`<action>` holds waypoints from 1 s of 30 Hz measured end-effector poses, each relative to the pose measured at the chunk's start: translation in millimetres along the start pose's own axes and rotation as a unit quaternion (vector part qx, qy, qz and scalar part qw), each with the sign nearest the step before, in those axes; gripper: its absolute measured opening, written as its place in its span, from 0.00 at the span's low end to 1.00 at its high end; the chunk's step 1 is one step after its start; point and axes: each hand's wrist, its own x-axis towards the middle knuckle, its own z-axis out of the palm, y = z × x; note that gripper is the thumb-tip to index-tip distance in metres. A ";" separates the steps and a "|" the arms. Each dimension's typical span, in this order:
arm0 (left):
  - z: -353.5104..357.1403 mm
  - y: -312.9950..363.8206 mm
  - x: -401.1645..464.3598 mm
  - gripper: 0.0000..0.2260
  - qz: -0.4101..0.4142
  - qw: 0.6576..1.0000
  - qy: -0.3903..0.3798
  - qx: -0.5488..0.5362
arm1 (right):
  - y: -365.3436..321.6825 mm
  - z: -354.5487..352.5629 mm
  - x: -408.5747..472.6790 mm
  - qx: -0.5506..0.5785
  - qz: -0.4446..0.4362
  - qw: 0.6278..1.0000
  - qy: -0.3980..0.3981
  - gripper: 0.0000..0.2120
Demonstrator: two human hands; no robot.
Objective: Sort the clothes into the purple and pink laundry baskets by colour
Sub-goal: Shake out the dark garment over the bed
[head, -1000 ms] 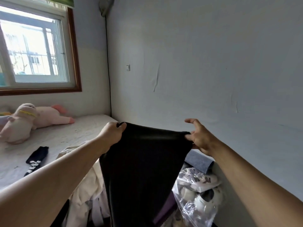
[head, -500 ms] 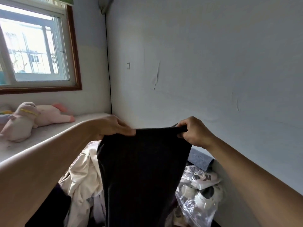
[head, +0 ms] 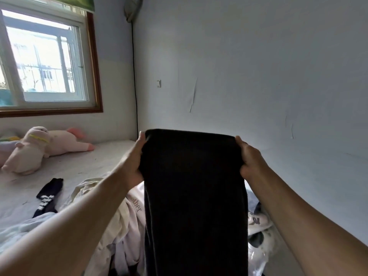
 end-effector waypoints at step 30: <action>-31.8 -41.7 17.2 0.25 0.002 0.957 0.207 0.204 | 48.8 -18.5 -15.5 -0.264 0.107 0.930 -0.232 0.19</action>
